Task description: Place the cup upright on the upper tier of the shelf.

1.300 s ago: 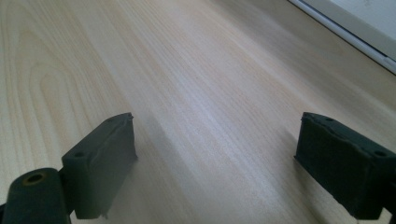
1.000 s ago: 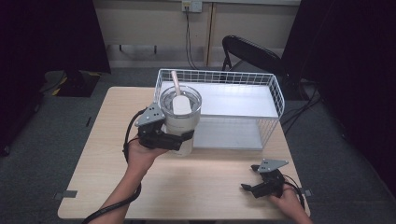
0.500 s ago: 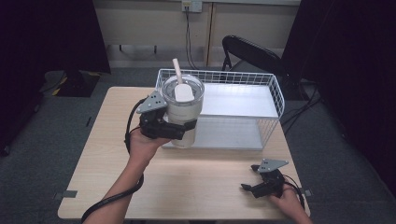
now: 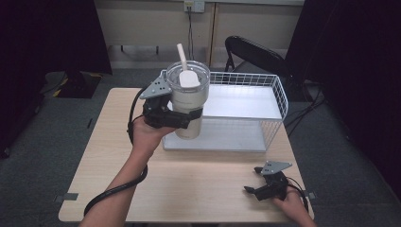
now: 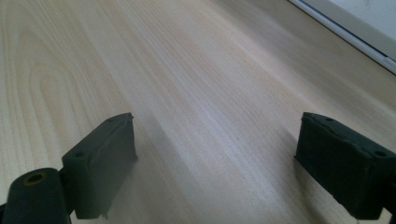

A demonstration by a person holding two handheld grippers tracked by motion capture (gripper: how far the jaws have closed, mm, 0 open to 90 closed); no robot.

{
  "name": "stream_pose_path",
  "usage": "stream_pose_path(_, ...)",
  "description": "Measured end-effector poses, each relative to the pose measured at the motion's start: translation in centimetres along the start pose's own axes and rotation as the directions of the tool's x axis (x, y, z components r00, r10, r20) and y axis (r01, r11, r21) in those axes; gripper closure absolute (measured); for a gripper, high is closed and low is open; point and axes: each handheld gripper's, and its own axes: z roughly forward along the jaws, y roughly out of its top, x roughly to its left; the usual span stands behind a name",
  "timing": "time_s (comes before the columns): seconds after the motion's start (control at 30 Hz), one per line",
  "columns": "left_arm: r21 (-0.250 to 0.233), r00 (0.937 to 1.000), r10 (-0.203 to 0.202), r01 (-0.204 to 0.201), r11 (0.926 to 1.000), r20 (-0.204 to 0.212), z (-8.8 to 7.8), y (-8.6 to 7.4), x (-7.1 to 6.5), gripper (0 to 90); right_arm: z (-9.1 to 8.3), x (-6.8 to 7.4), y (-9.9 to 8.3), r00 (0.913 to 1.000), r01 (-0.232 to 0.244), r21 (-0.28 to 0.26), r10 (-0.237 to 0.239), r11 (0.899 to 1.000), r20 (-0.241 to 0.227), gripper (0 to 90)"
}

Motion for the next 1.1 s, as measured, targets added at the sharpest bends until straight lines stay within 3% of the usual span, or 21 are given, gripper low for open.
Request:
stream_pose_path(0.57,0.001,0.9999,-0.002,0.002,1.0,-0.016,1.1,2.4,1.0,9.2,0.0,0.0,0.0,1.0,-0.001,0.0,0.001,1.0,0.0,11.5)
stream_pose_path(1.1,-0.004,0.9991,-0.005,0.005,1.0,-0.043,3.4,3.9,2.2,9.2,0.0,0.0,-0.1,1.0,-0.002,-0.001,0.002,1.0,0.002,11.5)
